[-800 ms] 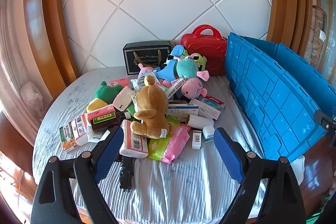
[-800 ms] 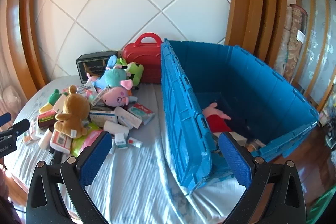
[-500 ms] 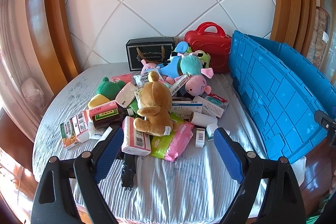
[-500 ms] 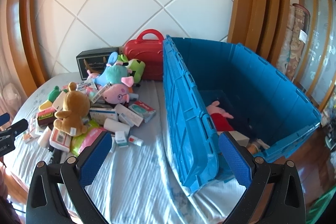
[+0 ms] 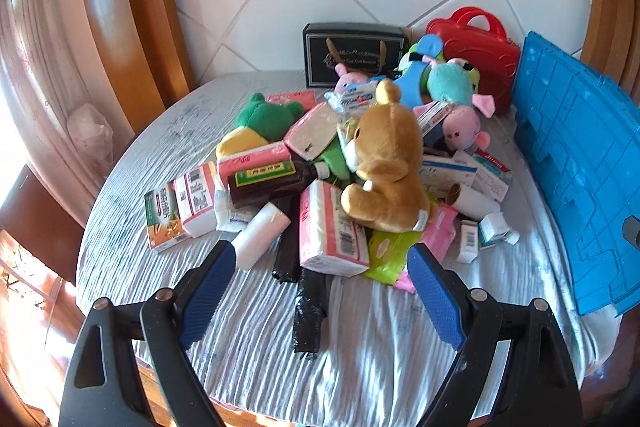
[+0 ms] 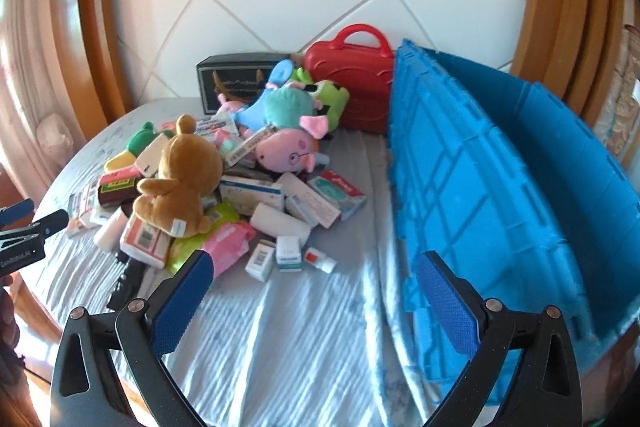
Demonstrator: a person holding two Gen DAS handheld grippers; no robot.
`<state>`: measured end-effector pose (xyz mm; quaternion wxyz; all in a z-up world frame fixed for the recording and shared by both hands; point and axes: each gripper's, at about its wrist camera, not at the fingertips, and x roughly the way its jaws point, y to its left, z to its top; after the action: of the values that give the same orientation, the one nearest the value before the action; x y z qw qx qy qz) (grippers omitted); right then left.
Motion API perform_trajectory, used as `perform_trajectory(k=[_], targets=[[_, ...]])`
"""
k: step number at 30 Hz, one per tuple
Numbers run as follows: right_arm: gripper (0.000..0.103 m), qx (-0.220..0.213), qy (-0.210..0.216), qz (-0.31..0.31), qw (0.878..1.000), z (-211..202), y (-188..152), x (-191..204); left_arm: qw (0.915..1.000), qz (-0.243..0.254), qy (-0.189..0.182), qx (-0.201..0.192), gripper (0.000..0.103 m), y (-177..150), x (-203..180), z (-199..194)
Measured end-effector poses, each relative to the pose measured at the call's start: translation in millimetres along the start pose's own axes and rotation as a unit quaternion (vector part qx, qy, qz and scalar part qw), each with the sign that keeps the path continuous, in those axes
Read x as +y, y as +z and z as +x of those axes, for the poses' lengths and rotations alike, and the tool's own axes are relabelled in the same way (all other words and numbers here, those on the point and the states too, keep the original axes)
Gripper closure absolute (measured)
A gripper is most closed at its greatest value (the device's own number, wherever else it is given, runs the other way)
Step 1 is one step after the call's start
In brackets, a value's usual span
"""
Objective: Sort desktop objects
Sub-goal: 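Move both tools toward the pile of items on the bed, then grasp the black rolled bag with the left tool while the right tool grasps a white medicine box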
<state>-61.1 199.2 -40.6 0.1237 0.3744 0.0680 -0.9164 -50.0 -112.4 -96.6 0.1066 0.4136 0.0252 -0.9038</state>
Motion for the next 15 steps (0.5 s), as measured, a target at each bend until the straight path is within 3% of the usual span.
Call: perform_trajectory(k=[9, 15], targets=[[0.000, 0.094, 0.063, -0.026, 0.993, 129.6, -25.1, 63.3, 0.9954, 0.007, -0.003, 0.095, 0.015, -45.5, 11.0, 96.4], [0.000, 0.124, 0.052, -0.007, 0.991, 179.7, -46.4, 60.0, 0.9929, -0.002, -0.019, 0.118, 0.015, -63.0, 12.5, 138.6]])
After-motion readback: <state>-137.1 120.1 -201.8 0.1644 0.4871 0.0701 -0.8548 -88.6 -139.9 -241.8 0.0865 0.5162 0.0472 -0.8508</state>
